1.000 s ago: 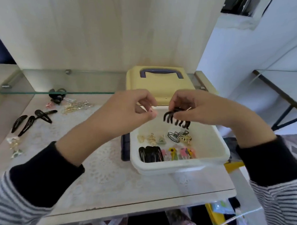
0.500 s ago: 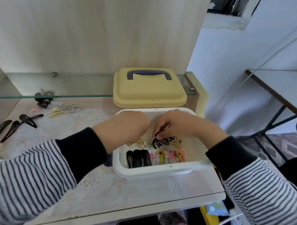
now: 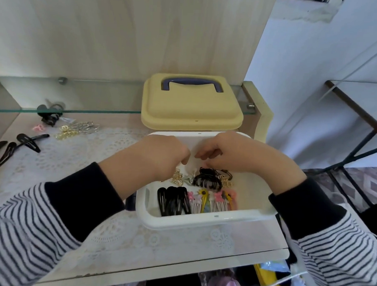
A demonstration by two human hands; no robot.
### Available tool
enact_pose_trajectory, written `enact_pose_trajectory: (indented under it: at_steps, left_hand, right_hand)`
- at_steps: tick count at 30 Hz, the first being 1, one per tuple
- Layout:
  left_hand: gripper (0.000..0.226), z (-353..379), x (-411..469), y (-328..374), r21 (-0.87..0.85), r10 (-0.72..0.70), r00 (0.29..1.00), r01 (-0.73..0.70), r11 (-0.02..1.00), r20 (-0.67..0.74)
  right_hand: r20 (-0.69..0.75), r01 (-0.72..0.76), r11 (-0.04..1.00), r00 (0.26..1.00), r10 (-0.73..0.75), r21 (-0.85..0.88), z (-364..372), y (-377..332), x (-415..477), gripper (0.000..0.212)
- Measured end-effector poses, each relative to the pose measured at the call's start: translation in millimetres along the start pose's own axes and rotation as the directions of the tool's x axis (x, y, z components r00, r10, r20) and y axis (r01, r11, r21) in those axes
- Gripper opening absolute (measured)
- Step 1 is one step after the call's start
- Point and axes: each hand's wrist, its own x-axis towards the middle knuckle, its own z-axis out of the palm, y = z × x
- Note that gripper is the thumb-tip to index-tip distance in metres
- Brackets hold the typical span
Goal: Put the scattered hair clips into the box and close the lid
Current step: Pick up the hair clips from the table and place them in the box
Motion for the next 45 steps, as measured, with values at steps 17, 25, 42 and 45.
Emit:
enact_pose_trajectory:
  at_steps: [17,25,42,45]
  left_hand:
    - [0.035,-4,-48,-9,-0.097,0.056,0.904,-0.106,0.990,-0.423]
    - [0.031,26,-75,-32,-0.260,-0.155,0.691,-0.049,0.964,-0.706]
    - [0.041,135,-156,-129,-0.607,-0.772,0.380,0.477,0.636,-0.510]
    - [0.043,160,-168,-143,-0.646,-0.839,0.393,0.538,0.542,-0.377]
  right_hand:
    - [-0.206,-0.102,0.980,0.969,0.137,0.173,-3,-15,-29,0.035]
    - [-0.579,-0.028,0.989,0.808,0.108,0.145,10,-75,-25,0.028]
    - [-0.724,0.351,0.928,0.672,-0.158,0.124,108,-234,75,0.030]
    - [-0.615,0.303,0.948,0.767,-0.185,0.094,132,-240,99,0.035]
